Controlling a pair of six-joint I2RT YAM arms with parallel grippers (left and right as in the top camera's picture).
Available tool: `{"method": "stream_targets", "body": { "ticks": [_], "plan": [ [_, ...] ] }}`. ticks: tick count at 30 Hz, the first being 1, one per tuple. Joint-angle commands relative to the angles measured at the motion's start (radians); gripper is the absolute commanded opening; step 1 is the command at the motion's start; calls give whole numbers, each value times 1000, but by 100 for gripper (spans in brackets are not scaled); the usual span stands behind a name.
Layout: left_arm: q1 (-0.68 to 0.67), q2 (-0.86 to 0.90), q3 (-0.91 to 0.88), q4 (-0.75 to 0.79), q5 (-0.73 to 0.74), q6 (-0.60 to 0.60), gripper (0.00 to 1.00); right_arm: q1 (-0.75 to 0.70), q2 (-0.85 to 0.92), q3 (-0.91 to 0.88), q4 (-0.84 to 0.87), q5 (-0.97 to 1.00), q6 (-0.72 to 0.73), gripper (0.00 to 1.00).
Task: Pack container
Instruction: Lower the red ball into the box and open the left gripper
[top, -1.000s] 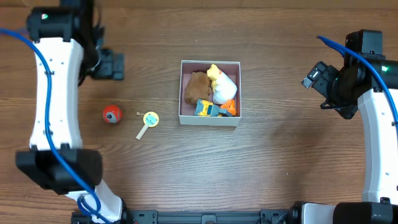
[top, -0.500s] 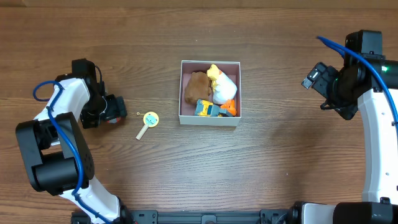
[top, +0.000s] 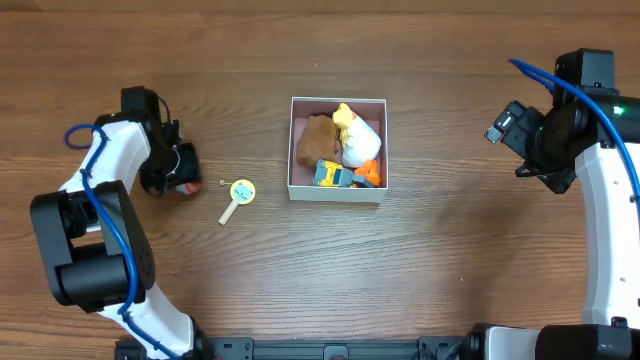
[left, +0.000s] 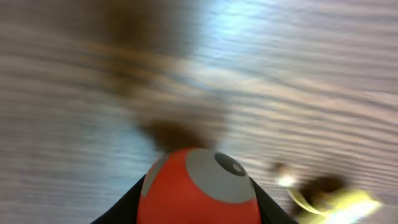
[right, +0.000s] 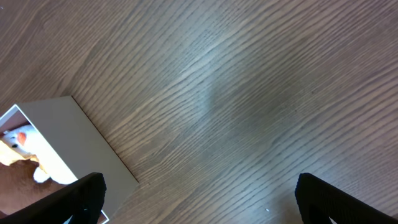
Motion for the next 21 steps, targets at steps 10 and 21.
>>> {"method": "stream_targets", "body": {
  "ticks": [10, 21],
  "plan": [
    [-554, -5, 705, -307, 82, 283, 43, 1, -2, 2, 2, 12, 0, 100],
    [-828, 232, 695, -165, 29, 255, 34, 1, -2, 2, -7, 12, -1, 100]
  ]
}}
